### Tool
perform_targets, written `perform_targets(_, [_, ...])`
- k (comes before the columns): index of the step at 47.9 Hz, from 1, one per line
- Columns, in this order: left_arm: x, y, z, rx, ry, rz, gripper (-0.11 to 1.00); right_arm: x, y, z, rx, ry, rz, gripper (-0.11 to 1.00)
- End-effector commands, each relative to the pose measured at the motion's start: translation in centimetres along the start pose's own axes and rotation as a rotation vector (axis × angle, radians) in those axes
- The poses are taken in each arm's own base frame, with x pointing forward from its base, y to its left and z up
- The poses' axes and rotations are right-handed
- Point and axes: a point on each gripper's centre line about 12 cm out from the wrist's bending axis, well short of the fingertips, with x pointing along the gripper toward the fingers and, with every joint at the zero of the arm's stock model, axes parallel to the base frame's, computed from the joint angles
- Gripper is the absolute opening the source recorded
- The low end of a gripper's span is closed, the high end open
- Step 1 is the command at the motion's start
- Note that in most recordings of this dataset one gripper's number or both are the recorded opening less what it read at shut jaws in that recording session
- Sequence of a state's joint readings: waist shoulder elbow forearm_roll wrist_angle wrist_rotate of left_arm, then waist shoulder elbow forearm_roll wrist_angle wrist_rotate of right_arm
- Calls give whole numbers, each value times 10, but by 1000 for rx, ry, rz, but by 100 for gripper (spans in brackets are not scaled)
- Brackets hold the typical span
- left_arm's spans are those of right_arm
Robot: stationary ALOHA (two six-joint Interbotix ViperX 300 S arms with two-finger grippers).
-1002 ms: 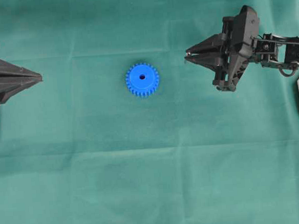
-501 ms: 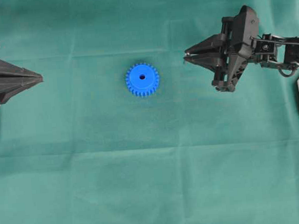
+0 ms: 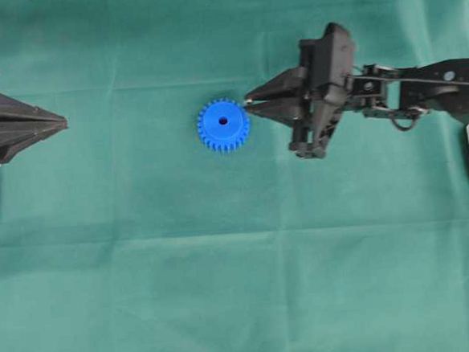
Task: Insert the shaft placed at a random location into the center hole of the medium gear at another random location.
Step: 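Lift the shaft and carry it left over the blue gear's center hole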
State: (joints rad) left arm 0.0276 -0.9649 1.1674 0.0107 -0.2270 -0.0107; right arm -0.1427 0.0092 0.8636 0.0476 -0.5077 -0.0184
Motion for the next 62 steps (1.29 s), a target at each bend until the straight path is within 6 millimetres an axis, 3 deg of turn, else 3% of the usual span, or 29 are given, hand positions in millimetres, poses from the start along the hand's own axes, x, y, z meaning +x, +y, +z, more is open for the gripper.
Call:
perform_targets(1, [2, 1, 5, 0, -12, 3, 0, 10, 5, 18, -1, -40, 9, 14])
perform_targets(19, [2, 0, 4, 0, -9, 1, 0, 32, 7, 18, -1, -27, 12, 14])
perform_targets(42, [2, 0, 4, 0, -8, 1, 0, 34, 7, 14, -3, -20, 11, 14])
perform_targets(62, [3, 0, 3, -2, -3, 1, 0, 46, 6, -3, 0, 25, 7, 14])
